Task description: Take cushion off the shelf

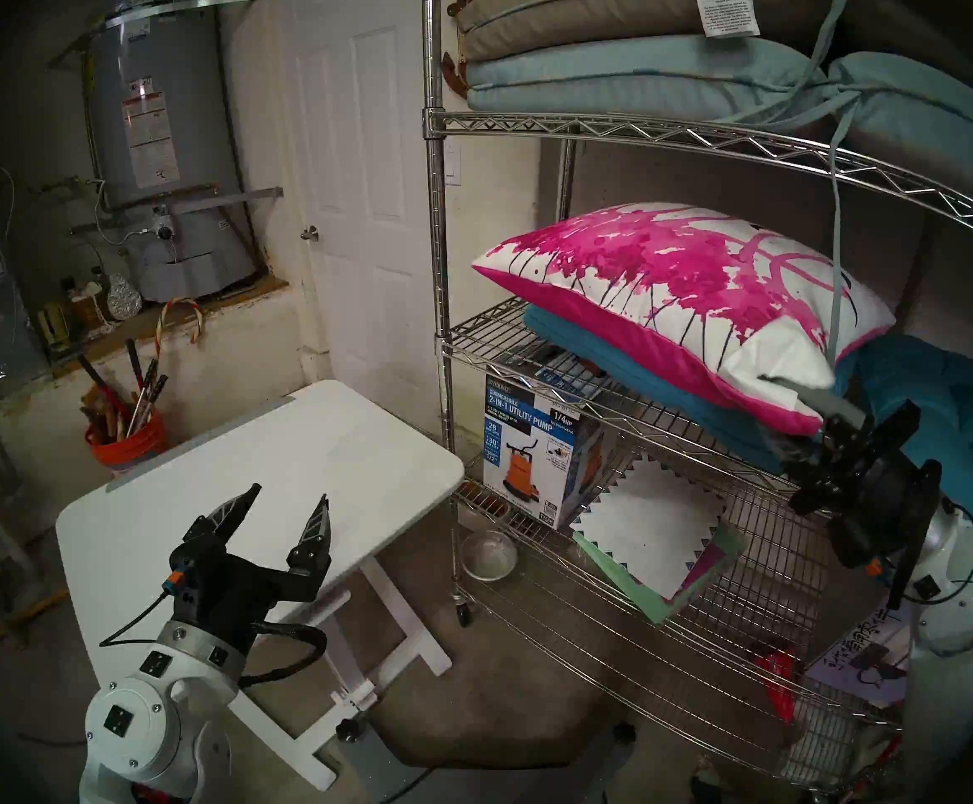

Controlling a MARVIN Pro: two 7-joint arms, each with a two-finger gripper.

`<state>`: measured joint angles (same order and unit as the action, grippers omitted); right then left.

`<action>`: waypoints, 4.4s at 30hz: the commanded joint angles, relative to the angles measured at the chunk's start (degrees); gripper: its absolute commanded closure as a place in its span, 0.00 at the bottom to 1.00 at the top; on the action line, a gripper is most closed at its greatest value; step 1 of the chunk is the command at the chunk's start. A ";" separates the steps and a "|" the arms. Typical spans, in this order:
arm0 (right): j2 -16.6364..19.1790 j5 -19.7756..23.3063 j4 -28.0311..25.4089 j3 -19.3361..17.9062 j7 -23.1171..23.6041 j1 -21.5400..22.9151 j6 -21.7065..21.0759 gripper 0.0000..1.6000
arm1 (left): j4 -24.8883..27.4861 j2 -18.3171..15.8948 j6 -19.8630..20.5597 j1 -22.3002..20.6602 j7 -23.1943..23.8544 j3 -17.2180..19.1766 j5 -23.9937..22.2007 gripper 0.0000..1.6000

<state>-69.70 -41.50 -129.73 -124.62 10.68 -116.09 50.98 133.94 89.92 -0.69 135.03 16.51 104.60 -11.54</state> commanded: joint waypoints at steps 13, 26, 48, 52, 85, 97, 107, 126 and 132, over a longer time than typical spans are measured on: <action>-0.68 -2.02 2.39 -1.90 -2.35 1.48 1.31 0.00 | 1.21 0.09 -0.11 -0.03 -0.10 -0.01 0.04 0.00; -2.47 0.98 -1.06 -4.50 -2.13 -1.75 1.99 0.00 | 1.20 0.09 -0.11 -0.03 -0.10 -0.01 0.04 0.00; -3.14 0.36 -2.15 -3.12 -1.89 -1.86 1.01 0.00 | 1.22 0.09 -0.11 -0.03 -0.11 -0.01 0.05 0.00; -3.15 0.36 -2.16 -3.11 -1.88 -1.86 0.99 0.00 | 1.22 0.09 -0.11 -0.03 -0.11 -0.01 0.05 0.00; -3.20 0.26 -2.13 -3.09 -1.89 -1.81 1.00 0.00 | 1.60 -6.12 0.25 -15.13 -9.87 -7.73 37.29 0.00; -3.22 0.25 -2.12 -3.09 -1.89 -1.78 1.03 0.00 | -1.65 -9.69 2.00 -23.41 -10.46 -8.04 48.05 0.00; -3.24 0.18 -2.08 -3.08 -1.89 -1.75 1.06 0.00 | -6.91 -13.77 1.28 -29.82 -12.59 -11.73 58.66 0.00; -3.22 0.31 -2.14 -3.11 -1.86 -1.80 1.04 0.00 | -12.41 -13.43 1.64 -37.36 -14.19 -15.47 66.40 0.00; -3.21 0.35 -2.16 -3.12 -1.84 -1.82 1.03 0.00 | -12.49 -13.31 1.65 -37.45 -14.31 -15.52 66.67 0.00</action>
<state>-73.06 -41.68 -130.93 -127.58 9.10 -118.09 51.91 120.71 76.24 0.80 99.09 3.05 88.72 55.01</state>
